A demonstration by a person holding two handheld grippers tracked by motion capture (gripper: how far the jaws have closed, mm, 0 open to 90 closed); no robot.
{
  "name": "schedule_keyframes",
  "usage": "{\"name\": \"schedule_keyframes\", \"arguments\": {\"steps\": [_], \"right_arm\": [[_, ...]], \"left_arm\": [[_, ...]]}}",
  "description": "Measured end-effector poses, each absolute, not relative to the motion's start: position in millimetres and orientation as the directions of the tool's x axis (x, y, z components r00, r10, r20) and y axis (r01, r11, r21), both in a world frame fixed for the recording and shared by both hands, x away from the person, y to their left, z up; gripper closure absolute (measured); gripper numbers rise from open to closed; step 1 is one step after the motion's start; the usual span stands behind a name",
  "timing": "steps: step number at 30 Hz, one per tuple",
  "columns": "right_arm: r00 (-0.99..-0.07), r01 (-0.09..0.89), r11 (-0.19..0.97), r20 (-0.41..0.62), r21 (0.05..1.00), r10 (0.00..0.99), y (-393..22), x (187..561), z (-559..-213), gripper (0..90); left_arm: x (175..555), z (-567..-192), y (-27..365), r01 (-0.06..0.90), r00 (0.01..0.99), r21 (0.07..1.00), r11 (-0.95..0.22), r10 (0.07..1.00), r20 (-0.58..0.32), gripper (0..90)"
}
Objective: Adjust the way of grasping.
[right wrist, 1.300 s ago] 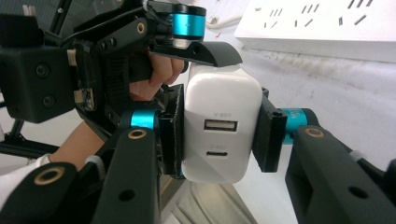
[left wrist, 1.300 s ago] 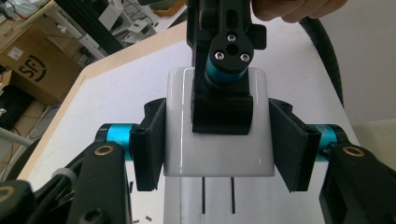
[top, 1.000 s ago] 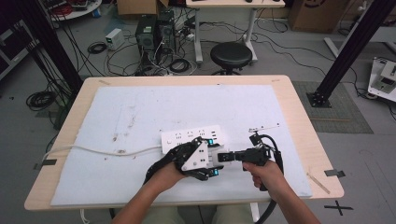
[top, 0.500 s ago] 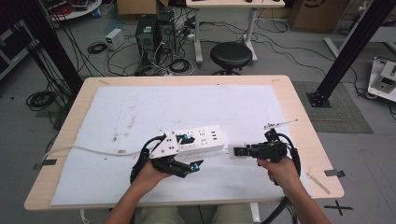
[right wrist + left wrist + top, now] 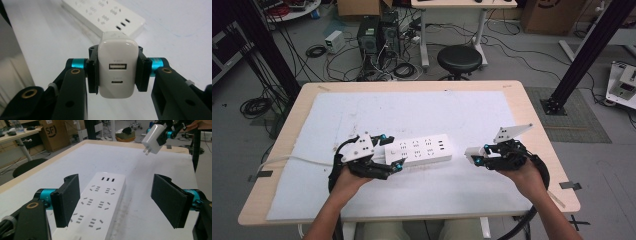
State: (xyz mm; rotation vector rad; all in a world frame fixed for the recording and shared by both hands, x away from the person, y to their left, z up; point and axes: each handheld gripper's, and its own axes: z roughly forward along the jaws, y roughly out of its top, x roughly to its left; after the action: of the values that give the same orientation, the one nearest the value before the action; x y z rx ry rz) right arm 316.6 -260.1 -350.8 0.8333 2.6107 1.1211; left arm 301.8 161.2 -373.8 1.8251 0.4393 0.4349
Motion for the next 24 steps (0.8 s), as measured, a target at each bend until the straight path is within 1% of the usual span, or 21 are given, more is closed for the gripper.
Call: {"name": "schedule_keyframes", "arguments": {"steps": [5,7,13,20,24], "right_arm": [[-0.841,0.403,0.651,-0.02,0.643,0.54,-265,319,-348,63.5],[-0.844,0.401,0.671,-0.034,0.623,0.536,-269,321,-348,63.5],[-0.832,0.435,0.653,0.0,0.62,0.554,-280,324,-350,63.4],[-0.829,0.431,0.667,-0.026,0.608,0.559,-289,321,-350,63.4],[-0.826,0.435,0.661,-0.023,0.612,0.564,-294,319,-349,63.4]], "left_arm": [[303,-372,184,0.107,0.831,0.962,-0.252,0.554,0.053,23.4],[302,-370,193,0.103,0.813,0.963,-0.25,0.578,0.063,23.5],[295,-371,206,0.107,0.771,0.963,-0.246,0.633,0.076,23.3],[290,-371,217,0.117,0.743,0.962,-0.248,0.664,0.081,23.3],[289,-371,220,0.117,0.731,0.964,-0.239,0.677,0.079,23.3]]}}
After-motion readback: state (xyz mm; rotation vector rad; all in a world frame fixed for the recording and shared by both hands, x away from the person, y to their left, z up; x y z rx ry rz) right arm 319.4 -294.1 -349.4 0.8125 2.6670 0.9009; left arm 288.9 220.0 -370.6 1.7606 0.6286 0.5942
